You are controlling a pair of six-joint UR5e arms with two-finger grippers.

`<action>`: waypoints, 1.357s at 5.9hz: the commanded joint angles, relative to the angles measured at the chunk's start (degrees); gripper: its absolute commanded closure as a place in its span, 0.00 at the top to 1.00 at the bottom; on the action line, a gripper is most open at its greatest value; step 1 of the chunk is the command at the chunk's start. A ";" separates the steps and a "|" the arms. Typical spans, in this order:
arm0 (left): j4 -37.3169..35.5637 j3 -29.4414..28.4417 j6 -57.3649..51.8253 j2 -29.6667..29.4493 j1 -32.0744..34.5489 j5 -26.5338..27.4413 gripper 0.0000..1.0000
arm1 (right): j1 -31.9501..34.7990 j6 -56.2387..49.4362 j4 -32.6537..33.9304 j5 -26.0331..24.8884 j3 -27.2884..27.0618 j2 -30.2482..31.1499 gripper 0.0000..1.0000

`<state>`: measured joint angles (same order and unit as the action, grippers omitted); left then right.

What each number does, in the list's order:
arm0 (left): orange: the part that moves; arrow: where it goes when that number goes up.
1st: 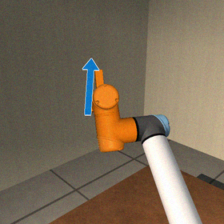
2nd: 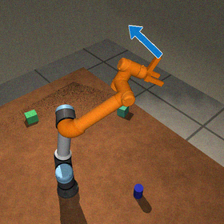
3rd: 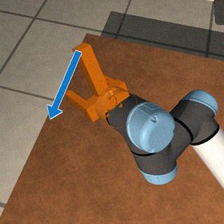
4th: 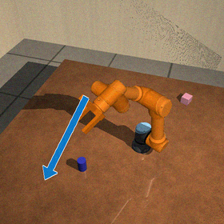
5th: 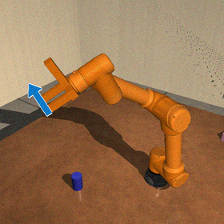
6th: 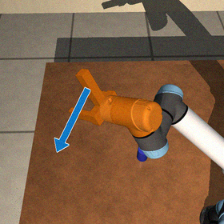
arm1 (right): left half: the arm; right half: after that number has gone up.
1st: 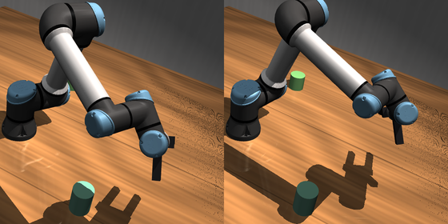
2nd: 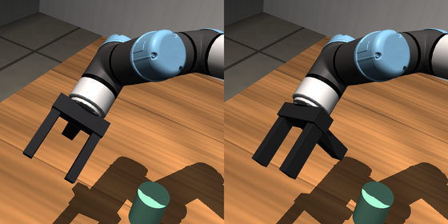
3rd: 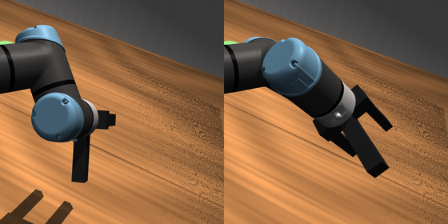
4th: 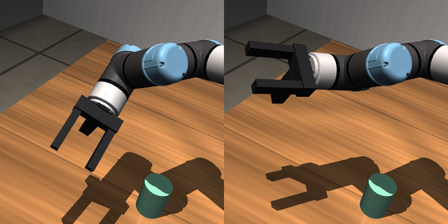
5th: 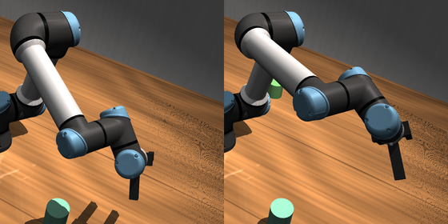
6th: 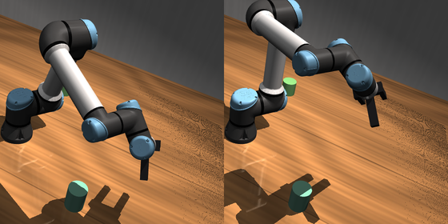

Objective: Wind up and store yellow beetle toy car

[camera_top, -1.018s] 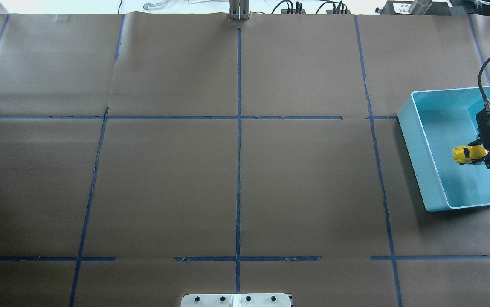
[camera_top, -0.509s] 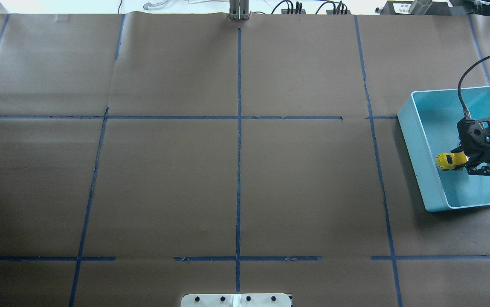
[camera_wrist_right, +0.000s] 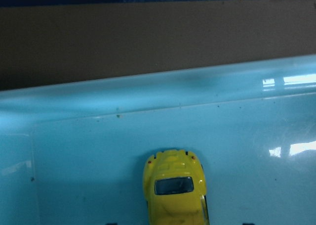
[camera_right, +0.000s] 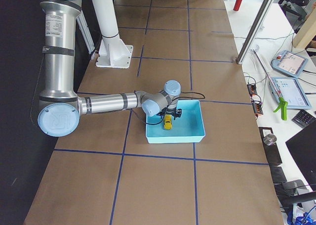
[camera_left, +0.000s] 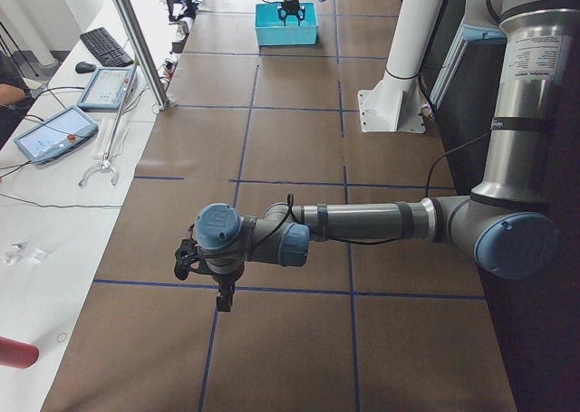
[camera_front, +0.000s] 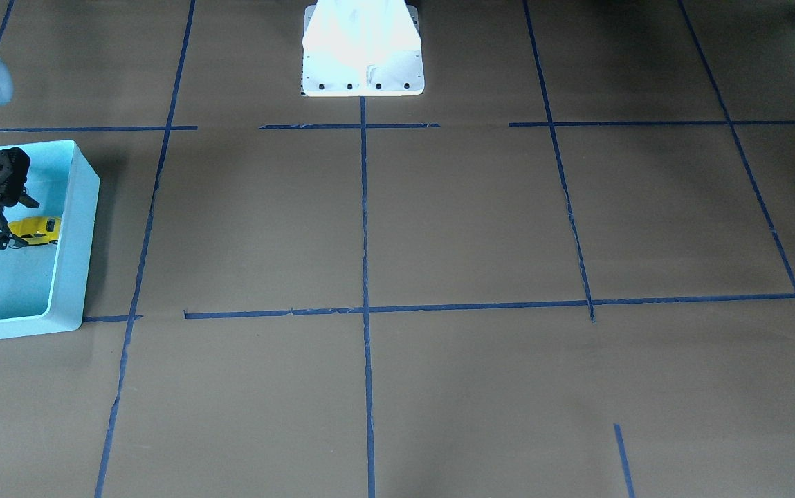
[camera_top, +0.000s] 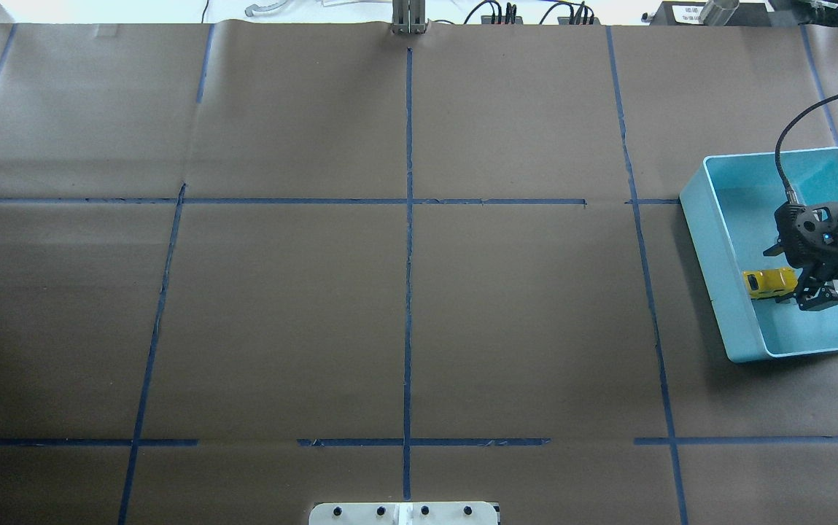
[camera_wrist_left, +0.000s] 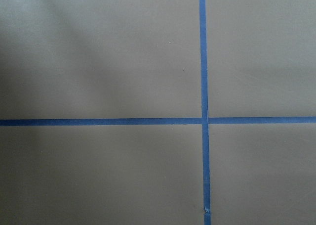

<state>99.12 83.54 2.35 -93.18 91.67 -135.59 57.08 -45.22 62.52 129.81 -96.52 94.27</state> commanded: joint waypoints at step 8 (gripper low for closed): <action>-0.07 -0.04 -0.06 0.28 -0.09 -0.20 1.00 | 34.40 22.18 39.26 4.75 -8.96 4.77 1.00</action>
<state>99.06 83.61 2.28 -92.90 91.59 -135.79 89.92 -25.40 101.67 134.84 -106.84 97.61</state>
